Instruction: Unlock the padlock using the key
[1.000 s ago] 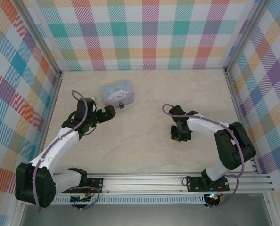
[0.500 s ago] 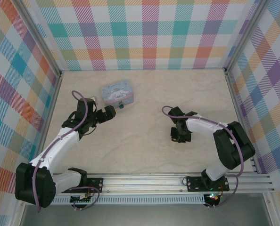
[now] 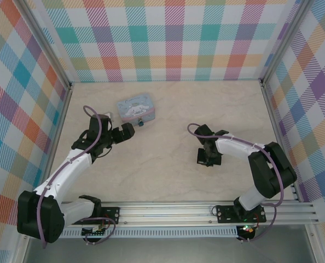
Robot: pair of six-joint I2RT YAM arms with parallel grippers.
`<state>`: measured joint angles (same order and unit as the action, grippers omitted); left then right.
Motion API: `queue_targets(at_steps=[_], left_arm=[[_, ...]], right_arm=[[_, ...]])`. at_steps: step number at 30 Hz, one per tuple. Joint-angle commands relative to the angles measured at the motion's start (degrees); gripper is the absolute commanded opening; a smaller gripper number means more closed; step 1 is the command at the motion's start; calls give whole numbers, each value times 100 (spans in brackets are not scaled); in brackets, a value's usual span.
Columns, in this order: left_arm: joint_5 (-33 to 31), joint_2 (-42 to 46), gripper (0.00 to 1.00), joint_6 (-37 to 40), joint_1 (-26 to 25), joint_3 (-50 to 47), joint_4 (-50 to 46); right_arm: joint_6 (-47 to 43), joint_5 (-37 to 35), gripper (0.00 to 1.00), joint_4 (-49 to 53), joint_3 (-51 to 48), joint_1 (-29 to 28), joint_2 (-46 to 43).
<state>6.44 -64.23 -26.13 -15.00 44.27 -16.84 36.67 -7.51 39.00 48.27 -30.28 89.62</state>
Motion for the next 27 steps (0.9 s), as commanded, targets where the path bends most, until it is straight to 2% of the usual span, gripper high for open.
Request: queue_targets(at_steps=[1, 7, 12, 17, 22, 27], left_arm=[[68, 196, 100, 74, -85, -85, 12], [340, 391, 100, 147, -182, -31, 44], [804, 484, 99, 113, -359, 92, 351], [1171, 448, 94, 44, -758, 337, 564], [1432, 181, 85, -59, -1267, 759, 699], [1638, -180, 72, -53, -1814, 1226, 724]], right_arm=[[-68, -110, 0, -63, -225, -46, -118], [-388, 13, 0, -911, -587, -182, -987], [-885, 203, 0, -2144, -1026, -470, -2000], [-1475, 393, 0, -3397, -1366, -796, -2939], [-2107, 803, 0, -4669, -1536, -1093, -3472], [-2776, 856, 0, -4970, -1337, -1348, -3483]])
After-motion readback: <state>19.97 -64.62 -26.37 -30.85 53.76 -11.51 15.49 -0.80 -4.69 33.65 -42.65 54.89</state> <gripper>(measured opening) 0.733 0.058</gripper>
